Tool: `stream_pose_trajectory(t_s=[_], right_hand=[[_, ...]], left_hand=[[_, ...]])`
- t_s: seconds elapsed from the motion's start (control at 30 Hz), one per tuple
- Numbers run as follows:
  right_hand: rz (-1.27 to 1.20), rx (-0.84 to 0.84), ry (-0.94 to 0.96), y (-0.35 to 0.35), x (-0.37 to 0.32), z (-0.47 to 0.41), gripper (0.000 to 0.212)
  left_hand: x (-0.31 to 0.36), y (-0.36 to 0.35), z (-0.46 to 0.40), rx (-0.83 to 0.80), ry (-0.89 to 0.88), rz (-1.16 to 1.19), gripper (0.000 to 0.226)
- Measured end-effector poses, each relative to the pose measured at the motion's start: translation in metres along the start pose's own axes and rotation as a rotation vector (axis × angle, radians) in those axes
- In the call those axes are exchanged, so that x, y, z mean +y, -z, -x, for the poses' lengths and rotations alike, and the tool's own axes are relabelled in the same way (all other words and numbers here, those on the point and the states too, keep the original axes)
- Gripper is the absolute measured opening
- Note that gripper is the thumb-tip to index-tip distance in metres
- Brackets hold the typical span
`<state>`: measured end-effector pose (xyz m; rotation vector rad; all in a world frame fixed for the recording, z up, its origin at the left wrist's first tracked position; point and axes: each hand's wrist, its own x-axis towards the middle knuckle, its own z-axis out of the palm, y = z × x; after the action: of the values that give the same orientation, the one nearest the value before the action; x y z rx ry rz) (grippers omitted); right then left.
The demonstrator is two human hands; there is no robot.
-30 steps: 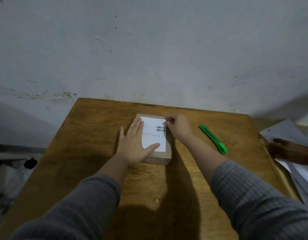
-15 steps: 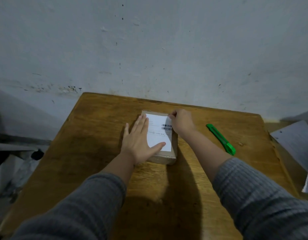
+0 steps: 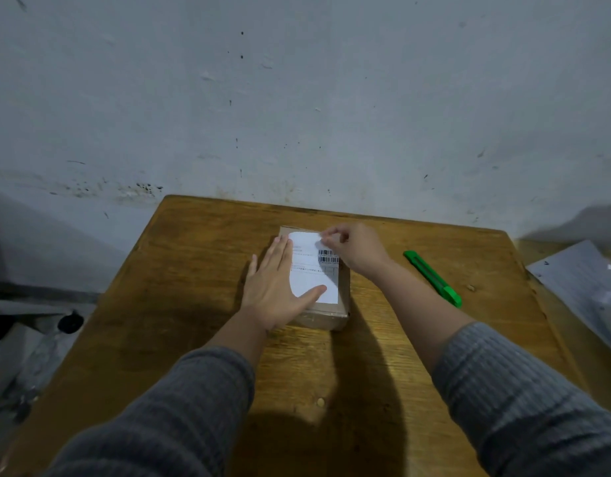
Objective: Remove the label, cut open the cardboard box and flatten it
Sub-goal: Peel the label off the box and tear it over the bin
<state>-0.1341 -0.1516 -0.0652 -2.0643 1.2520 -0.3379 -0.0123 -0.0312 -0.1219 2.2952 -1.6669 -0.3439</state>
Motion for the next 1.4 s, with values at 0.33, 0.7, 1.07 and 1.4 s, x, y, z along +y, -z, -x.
stream_pose_trajectory(t_s=[0.33, 0.7, 1.07, 1.4], right_hand=[[0.300, 0.242, 0.055, -0.017, 0.006, -0.001, 0.011], [0.354, 0.120, 0.157, -0.024, 0.011, -0.003, 0.020], [0.194, -0.016, -0.004, 0.009, -0.013, 0.002, 0.018], [-0.021, 0.028, -0.022, 0.029, -0.021, 0.025, 0.022]], left_hand=[[0.003, 0.000, 0.001, 0.015, 0.030, 0.065, 0.106], [-0.021, -0.001, 0.001, -0.109, -0.076, 0.009, 0.128], [-0.023, 0.000, 0.001, -0.096, -0.093, -0.021, 0.128], [-0.018, 0.009, 0.005, -0.092, -0.105, 0.053, 0.124]])
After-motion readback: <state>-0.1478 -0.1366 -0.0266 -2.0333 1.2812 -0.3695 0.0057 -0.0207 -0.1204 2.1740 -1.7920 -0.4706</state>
